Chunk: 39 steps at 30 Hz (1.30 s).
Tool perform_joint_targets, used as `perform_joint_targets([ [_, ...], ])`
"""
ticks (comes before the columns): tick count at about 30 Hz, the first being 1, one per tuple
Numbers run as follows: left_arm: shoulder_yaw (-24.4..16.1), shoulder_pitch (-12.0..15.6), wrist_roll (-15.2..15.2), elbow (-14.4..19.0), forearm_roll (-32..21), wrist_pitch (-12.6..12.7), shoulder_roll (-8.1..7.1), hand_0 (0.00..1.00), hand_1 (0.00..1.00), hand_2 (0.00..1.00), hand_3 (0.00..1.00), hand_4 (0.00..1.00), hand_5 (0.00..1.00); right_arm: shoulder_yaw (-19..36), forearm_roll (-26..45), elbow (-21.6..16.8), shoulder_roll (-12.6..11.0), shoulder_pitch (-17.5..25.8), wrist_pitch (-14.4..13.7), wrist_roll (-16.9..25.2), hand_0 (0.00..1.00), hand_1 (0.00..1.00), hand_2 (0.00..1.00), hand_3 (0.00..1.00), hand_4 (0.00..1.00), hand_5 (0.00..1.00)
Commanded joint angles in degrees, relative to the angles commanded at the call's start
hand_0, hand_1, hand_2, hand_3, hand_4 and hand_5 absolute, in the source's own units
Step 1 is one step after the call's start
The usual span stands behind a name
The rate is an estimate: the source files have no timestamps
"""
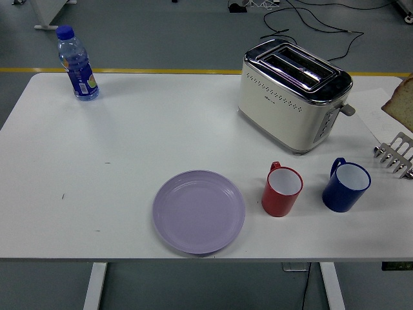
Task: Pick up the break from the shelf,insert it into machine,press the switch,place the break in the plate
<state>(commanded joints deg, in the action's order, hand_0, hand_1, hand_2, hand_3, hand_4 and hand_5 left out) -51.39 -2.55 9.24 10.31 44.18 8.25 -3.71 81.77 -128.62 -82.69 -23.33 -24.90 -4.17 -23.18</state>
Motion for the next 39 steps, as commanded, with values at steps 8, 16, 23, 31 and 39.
perform_joint_targets([
  [8,0.09,-0.07,0.05,0.0,-0.25,0.05,0.05,0.682,0.608,0.659,0.685,0.429,0.998,-0.83,2.33,-6.28,1.18,-4.05,-3.32,0.66,0.267,0.313,0.393,0.478,0.461,0.002],
  [16,0.4,-0.18,0.17,0.0,-0.53,0.1,0.06,0.683,0.608,0.659,0.687,0.428,0.998,-3.21,3.94,-6.77,5.31,-12.71,-3.37,0.78,0.259,0.303,0.387,0.475,0.441,0.002],
  [23,0.9,-0.34,0.21,0.0,-0.98,0.24,-0.01,0.683,0.608,0.659,0.686,0.428,0.998,-6.93,4.62,-2.68,7.87,-19.24,-3.81,1.28,0.251,0.302,0.385,0.472,0.436,0.002],
  [31,1.02,-0.26,0.37,0.0,-0.79,0.34,-0.06,0.684,0.606,0.658,0.686,0.427,0.998,-12.05,6.21,4.1,9.87,-24.56,-4.45,2.78,0.251,0.299,0.384,0.468,0.423,0.002],
  [39,0.98,-0.04,0.66,0.0,-0.32,0.43,-0.07,0.685,0.605,0.659,0.686,0.428,0.998,-19.65,7.55,11.9,11.44,-28.67,-3.76,3.58,0.249,0.298,0.383,0.466,0.402,0.002],
])
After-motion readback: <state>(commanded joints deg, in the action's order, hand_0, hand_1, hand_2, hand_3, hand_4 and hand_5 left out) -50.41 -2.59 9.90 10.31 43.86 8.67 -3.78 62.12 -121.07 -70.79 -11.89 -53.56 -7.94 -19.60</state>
